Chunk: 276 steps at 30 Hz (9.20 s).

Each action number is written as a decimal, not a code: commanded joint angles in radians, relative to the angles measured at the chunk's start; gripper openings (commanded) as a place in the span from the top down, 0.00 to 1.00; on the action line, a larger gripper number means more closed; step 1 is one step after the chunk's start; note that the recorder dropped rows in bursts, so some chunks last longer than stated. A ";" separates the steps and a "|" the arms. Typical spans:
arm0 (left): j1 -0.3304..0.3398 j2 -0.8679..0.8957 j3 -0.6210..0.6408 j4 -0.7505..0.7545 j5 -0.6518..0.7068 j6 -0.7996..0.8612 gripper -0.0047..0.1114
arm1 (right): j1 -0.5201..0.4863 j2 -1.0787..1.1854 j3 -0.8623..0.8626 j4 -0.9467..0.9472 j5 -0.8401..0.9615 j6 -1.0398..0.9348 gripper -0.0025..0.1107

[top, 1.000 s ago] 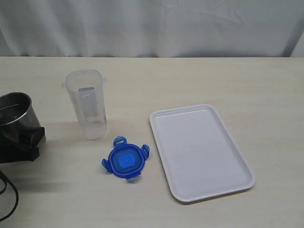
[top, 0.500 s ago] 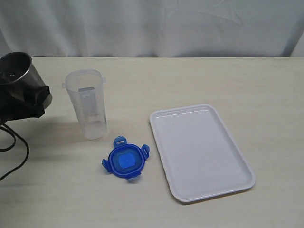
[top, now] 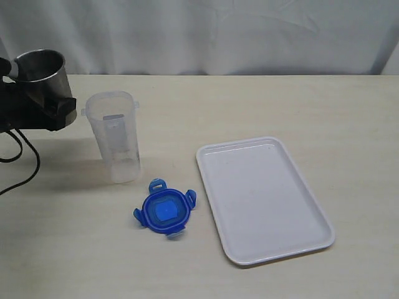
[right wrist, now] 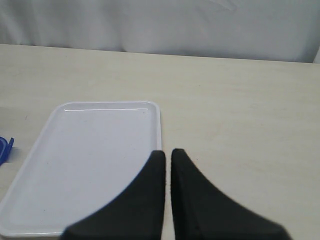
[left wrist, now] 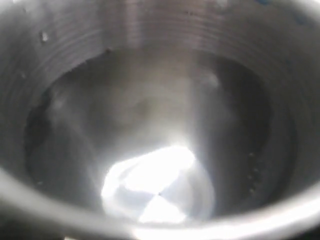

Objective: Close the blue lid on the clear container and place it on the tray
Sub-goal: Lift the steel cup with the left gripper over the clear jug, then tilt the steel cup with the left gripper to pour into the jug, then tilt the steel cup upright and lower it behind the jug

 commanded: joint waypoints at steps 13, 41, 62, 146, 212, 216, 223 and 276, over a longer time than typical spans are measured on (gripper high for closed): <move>-0.002 -0.019 -0.158 0.300 -0.036 -0.122 0.96 | 0.003 -0.004 0.003 -0.002 -0.001 -0.001 0.94; -0.002 -0.019 -0.167 0.375 -0.085 0.214 0.96 | 0.003 -0.004 0.003 -0.002 -0.001 -0.001 0.94; -0.002 -0.019 -0.169 0.366 -0.087 0.352 0.96 | 0.003 -0.004 0.003 -0.002 -0.001 -0.001 0.94; -0.002 -0.019 -0.169 0.306 -0.065 0.561 0.96 | 0.003 -0.004 0.003 -0.002 -0.001 -0.001 0.94; -0.040 0.431 -0.627 -0.027 0.119 -0.183 0.96 | 0.003 -0.004 0.003 -0.002 -0.001 -0.001 0.94; -0.039 0.460 -0.627 -0.029 0.099 -0.176 0.96 | 0.003 -0.004 0.003 -0.002 -0.001 -0.001 0.94; -0.035 0.499 -0.627 -0.052 0.095 -0.124 0.96 | 0.003 -0.004 0.003 -0.002 -0.001 -0.001 0.94; -0.035 0.536 -0.625 -0.091 0.126 -0.115 0.05 | 0.003 -0.004 0.003 -0.002 -0.001 -0.001 0.94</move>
